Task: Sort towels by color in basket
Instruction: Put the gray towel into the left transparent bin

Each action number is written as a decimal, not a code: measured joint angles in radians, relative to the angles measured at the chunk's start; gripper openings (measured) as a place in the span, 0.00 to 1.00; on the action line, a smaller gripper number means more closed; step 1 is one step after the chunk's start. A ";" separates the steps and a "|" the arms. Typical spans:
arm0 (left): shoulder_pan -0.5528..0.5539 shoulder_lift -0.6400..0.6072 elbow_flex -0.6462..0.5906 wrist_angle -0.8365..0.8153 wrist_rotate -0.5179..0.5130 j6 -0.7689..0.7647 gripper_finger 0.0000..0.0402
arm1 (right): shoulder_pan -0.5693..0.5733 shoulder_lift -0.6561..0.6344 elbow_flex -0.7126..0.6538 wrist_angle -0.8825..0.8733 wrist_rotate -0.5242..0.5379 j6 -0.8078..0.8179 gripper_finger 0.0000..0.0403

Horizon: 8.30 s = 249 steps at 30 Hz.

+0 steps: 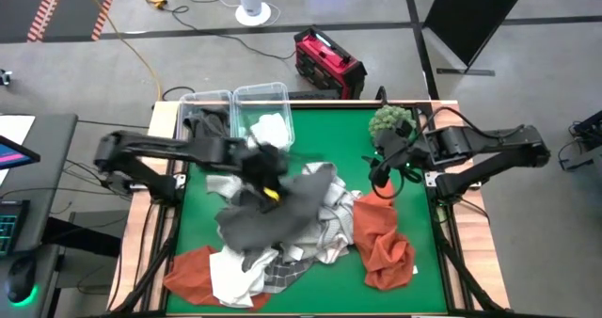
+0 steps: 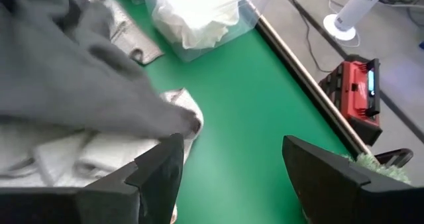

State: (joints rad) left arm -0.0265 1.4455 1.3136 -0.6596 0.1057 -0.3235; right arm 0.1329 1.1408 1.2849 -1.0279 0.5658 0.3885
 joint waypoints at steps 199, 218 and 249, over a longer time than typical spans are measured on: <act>0.954 -0.221 -0.197 -0.529 -0.082 0.775 0.46 | -0.122 0.155 0.000 0.457 -0.228 -0.206 0.71; 0.850 -0.136 -0.440 -0.202 -0.497 0.777 0.31 | -0.070 0.155 0.000 0.460 -0.224 -0.128 0.71; 0.752 -0.290 -0.708 0.069 -0.708 0.799 0.23 | -0.067 0.155 0.000 0.460 -0.223 -0.064 0.71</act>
State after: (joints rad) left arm 0.7258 1.1554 0.6057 -0.5902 -0.6022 0.4755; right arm 0.0654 1.2960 1.2850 -0.5676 0.3425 0.3247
